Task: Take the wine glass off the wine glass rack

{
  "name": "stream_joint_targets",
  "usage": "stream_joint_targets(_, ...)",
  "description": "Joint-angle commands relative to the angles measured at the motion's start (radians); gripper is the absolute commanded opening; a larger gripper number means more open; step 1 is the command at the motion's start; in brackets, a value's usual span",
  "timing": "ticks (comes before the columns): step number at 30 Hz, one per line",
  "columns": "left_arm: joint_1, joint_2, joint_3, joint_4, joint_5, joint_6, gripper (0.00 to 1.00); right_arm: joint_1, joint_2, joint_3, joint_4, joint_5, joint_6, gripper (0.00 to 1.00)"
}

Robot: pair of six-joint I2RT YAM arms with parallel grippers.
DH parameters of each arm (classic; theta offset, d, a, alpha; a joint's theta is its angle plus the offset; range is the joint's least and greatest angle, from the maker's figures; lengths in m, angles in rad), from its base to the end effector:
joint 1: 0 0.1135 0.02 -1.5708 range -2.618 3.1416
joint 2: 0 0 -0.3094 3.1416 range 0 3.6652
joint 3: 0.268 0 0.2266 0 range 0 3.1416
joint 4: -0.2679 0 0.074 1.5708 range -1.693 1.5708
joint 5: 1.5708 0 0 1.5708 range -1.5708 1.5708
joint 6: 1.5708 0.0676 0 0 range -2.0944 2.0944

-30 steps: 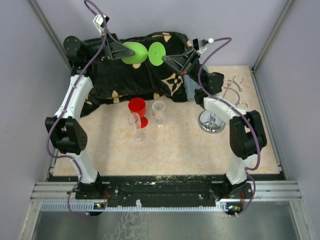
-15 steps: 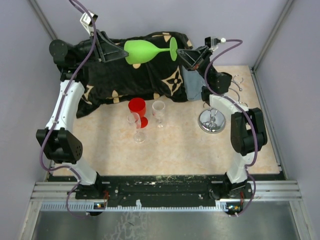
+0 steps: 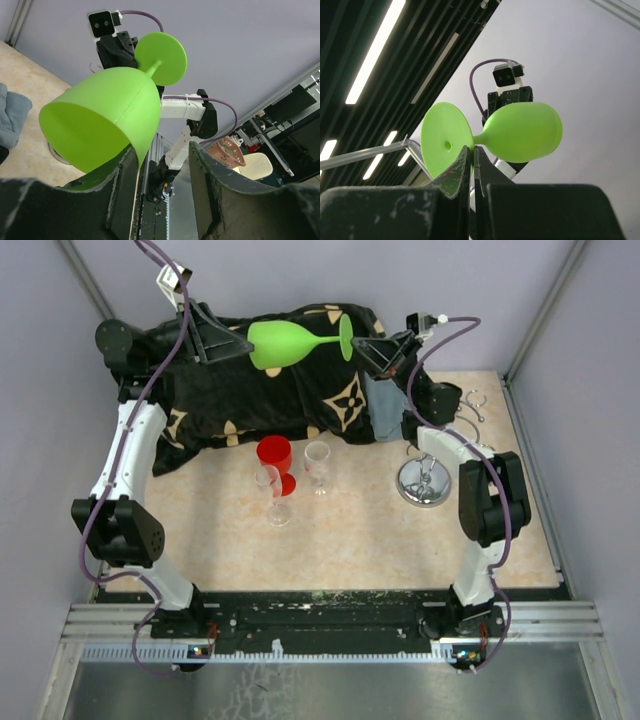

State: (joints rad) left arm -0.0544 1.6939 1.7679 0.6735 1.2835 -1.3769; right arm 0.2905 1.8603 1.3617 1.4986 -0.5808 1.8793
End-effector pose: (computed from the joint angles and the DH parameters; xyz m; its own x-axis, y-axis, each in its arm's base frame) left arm 0.3358 -0.0832 0.5599 -0.5734 -0.2472 -0.7811 0.8044 0.0109 -0.5939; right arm 0.3721 0.1499 0.4681 -0.7436 0.6091 -0.2759 -0.6093 -0.4471 0.6549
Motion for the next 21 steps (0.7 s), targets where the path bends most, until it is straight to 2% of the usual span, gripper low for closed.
stream_joint_targets(1, -0.008, -0.023, -0.005, 0.053, -0.005, -0.026, 0.5, 0.022, 0.001, 0.065, 0.156, -0.037, -0.043, 0.0)
stream_joint_targets(2, -0.011, -0.024, -0.005, 0.058, -0.004, -0.028, 0.47, 0.027, 0.004, 0.073, 0.146, -0.047, -0.048, 0.0)
stream_joint_targets(4, -0.014, -0.023, -0.004, 0.067, -0.003, -0.035, 0.35, 0.032, 0.005, 0.081, 0.132, -0.056, -0.056, 0.0)
stream_joint_targets(7, -0.015, -0.025, -0.003, 0.075, -0.003, -0.042, 0.02, 0.035, 0.002, 0.081, 0.126, -0.062, -0.061, 0.0)
stream_joint_targets(11, -0.014, -0.032, 0.0, 0.097, 0.002, -0.051, 0.0, 0.034, 0.005, 0.072, 0.128, -0.064, -0.054, 0.0)
stream_joint_targets(12, -0.013, -0.033, 0.004, 0.102, 0.003, -0.052, 0.0, 0.035, 0.005, 0.07, 0.138, -0.065, -0.05, 0.08)
stream_joint_targets(14, -0.008, -0.039, 0.019, 0.104, 0.006, -0.043, 0.0, 0.033, 0.001, 0.068, 0.154, -0.071, -0.048, 0.3)
stream_joint_targets(15, -0.001, -0.043, 0.026, 0.103, 0.005, -0.037, 0.0, 0.032, -0.003, 0.068, 0.158, -0.078, -0.05, 0.45)
stream_joint_targets(17, 0.018, -0.052, 0.042, 0.099, -0.002, -0.023, 0.0, 0.025, -0.017, 0.067, 0.152, -0.094, -0.059, 0.66)
stream_joint_targets(19, 0.051, -0.055, 0.065, 0.092, -0.008, -0.007, 0.0, 0.015, -0.041, 0.063, 0.127, -0.118, -0.08, 0.77)
stream_joint_targets(21, 0.09, -0.049, 0.093, 0.091, -0.009, 0.001, 0.0, 0.004, -0.074, 0.065, 0.077, -0.148, -0.115, 0.82)
